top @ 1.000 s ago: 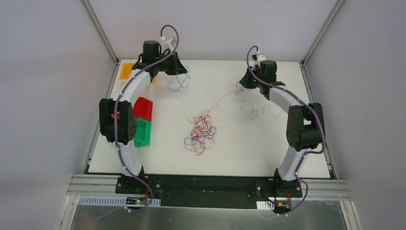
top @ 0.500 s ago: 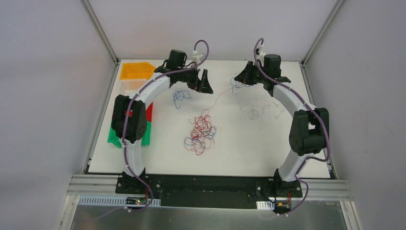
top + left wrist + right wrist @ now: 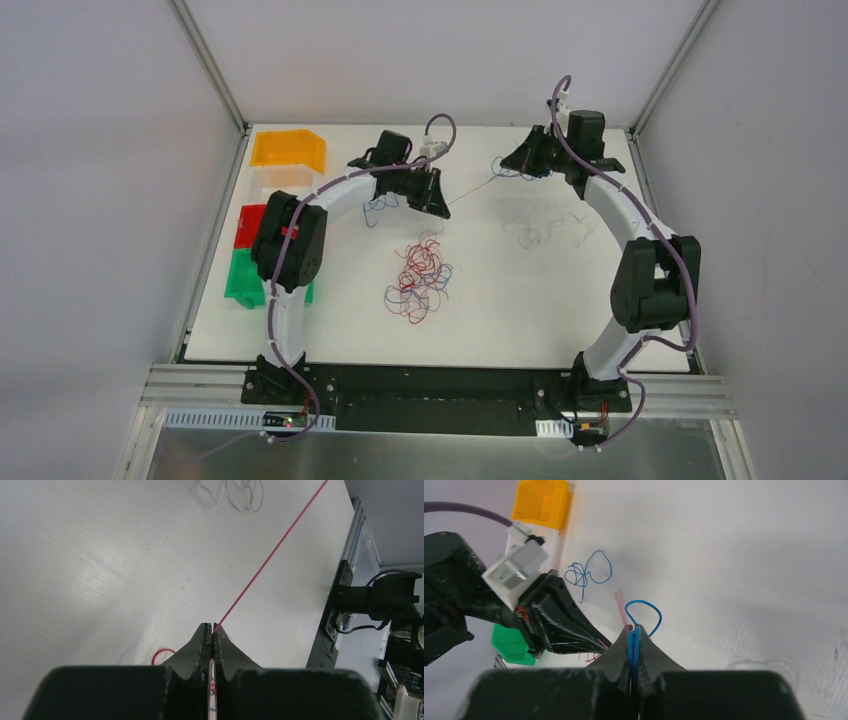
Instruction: Untangle the cables
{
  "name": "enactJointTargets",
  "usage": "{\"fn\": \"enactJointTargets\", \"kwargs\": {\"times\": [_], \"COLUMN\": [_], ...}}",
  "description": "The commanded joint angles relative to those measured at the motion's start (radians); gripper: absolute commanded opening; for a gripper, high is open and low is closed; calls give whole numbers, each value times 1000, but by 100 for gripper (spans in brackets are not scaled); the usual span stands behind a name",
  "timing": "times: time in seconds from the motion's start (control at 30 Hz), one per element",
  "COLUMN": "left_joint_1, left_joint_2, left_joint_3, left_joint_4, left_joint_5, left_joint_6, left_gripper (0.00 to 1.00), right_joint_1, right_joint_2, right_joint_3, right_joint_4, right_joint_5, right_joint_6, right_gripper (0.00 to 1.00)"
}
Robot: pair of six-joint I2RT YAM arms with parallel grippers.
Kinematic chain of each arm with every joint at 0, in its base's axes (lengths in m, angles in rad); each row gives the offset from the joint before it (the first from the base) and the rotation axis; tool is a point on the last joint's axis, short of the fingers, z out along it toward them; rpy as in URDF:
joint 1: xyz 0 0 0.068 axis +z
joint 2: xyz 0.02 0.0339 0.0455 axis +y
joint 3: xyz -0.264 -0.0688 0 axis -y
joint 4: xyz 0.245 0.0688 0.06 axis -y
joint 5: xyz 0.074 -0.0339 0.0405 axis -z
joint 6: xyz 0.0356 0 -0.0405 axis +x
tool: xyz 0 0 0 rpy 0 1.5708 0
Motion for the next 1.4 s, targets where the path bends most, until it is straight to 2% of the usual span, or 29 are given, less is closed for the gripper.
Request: {"fn": "enactJointTargets", "kwargs": {"times": [0.0,0.1,0.2,0.43,0.6,0.7,0.73,0.8,0.83,0.87,0.93,1.03,1.13,1.2,1.27,1.37], "left_joint_1": [87,122,129,133,133,127,124,125,127,132,154,208,261,266,261,257], "left_joint_2": [-184,-233,-245,-233,-263,-298,-311,-334,-344,-352,-371,-416,-461,-497,-523,-523], "left_joint_3": [-172,-245,-248,-220,-190,-190,-190,-188,-185,-184,-193,-248,-315,-380,-447,-535], "left_joint_4": [-26,-57,-119,-181,-189,-195,-202,-223,-245,-265,-300,-310,-310,-309,-299,-271], "left_joint_5": [-2,-16,-38,-53,-29,-31,-35,-58,-68,-78,-74,-57,-24,-10,1,24], "left_joint_6": [26,84,153,205,191,194,198,201,205,202,186,130,72,70,54,20], "left_gripper": [0,0,0,0,0,0,4,28,45,55,64,71,71,71,71,70], "right_joint_1": [-108,-144,-174,-198,-202,-202,-202,-206,-206,-206,-206,-198,-182,-144,-88,17], "right_joint_2": [-15,51,131,307,390,408,407,398,386,374,341,280,207,141,81,12], "right_joint_3": [85,150,236,426,455,446,441,440,446,452,464,475,441,340,220,52], "right_joint_4": [-7,5,38,59,41,30,29,13,-6,-32,-102,-278,-502,-608,-643,-601], "right_joint_5": [49,68,98,147,175,197,206,215,209,198,167,118,-18,-106,-148,-180], "right_joint_6": [-54,-59,-48,-32,-126,-166,-184,-200,-214,-230,-259,-311,-350,-368,-365,-325], "right_gripper": [2,2,3,14,29,49,58,74,80,85,90,95,93,90,88,85]}}
